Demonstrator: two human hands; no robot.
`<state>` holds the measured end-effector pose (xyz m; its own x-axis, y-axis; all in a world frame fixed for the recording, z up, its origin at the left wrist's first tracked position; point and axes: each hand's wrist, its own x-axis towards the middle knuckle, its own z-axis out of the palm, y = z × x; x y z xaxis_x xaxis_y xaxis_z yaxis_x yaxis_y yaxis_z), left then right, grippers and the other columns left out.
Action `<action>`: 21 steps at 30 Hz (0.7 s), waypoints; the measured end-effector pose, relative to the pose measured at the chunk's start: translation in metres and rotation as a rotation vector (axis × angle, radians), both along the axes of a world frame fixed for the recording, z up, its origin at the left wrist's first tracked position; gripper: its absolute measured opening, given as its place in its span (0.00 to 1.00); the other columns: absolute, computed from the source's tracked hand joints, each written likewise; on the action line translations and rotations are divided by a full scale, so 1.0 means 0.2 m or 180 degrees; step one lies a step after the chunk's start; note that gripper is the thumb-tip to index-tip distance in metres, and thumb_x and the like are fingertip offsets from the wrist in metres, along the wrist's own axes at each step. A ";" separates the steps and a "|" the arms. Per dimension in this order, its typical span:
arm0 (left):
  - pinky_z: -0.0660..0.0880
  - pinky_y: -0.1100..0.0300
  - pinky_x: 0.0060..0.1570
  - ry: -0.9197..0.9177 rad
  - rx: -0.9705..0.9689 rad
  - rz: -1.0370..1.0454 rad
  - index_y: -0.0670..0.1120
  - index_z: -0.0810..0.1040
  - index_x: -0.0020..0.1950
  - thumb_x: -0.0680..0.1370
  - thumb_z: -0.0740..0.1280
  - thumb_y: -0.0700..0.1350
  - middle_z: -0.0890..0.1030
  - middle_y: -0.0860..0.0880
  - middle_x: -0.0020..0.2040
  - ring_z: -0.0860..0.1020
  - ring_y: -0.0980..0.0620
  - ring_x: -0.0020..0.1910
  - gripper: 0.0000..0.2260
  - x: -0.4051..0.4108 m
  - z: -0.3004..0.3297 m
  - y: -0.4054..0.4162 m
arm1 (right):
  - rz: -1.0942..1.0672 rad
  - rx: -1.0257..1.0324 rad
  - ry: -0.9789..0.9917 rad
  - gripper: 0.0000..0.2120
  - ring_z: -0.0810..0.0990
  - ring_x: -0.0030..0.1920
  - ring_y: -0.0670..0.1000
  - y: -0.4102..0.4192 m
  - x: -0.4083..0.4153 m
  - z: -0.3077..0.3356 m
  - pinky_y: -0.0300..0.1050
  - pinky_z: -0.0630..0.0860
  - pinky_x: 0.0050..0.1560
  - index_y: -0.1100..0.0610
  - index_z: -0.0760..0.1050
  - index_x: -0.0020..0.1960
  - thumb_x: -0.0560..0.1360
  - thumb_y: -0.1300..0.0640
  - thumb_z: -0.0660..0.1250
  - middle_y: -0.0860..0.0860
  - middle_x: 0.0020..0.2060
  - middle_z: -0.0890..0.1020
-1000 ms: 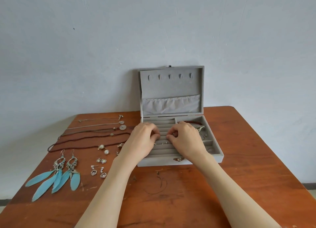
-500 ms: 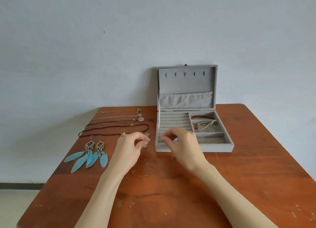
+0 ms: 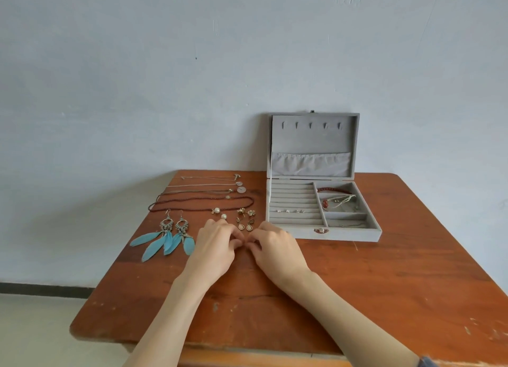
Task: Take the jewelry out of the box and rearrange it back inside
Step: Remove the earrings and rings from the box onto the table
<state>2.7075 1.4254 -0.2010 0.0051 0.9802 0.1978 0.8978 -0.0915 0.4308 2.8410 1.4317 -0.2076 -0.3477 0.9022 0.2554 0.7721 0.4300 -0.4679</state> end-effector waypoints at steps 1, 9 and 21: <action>0.66 0.58 0.55 0.0013 0.0006 -0.0004 0.49 0.80 0.50 0.78 0.63 0.44 0.76 0.50 0.52 0.69 0.50 0.56 0.07 0.00 0.00 0.00 | -0.0011 0.0005 0.0015 0.11 0.78 0.50 0.56 -0.01 0.00 -0.01 0.49 0.74 0.47 0.57 0.80 0.53 0.78 0.56 0.60 0.53 0.49 0.78; 0.65 0.59 0.54 0.0074 0.0096 0.0022 0.50 0.80 0.51 0.77 0.65 0.48 0.76 0.52 0.51 0.68 0.51 0.56 0.07 -0.02 -0.02 0.01 | -0.0211 0.0088 0.0194 0.10 0.78 0.52 0.52 -0.02 0.03 -0.01 0.45 0.73 0.46 0.52 0.79 0.55 0.77 0.54 0.61 0.48 0.51 0.79; 0.67 0.59 0.54 0.0122 0.0302 -0.0010 0.49 0.80 0.55 0.78 0.64 0.47 0.77 0.50 0.53 0.69 0.50 0.56 0.09 0.00 -0.03 0.03 | -0.0537 0.0012 -0.0216 0.13 0.79 0.52 0.57 0.00 -0.02 -0.01 0.46 0.73 0.47 0.52 0.78 0.54 0.79 0.50 0.57 0.51 0.50 0.82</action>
<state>2.7077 1.4305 -0.2069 0.0175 0.9571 0.2892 0.9131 -0.1331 0.3853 2.8362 1.4316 -0.2100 -0.2081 0.9482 0.2401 0.8632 0.2935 -0.4109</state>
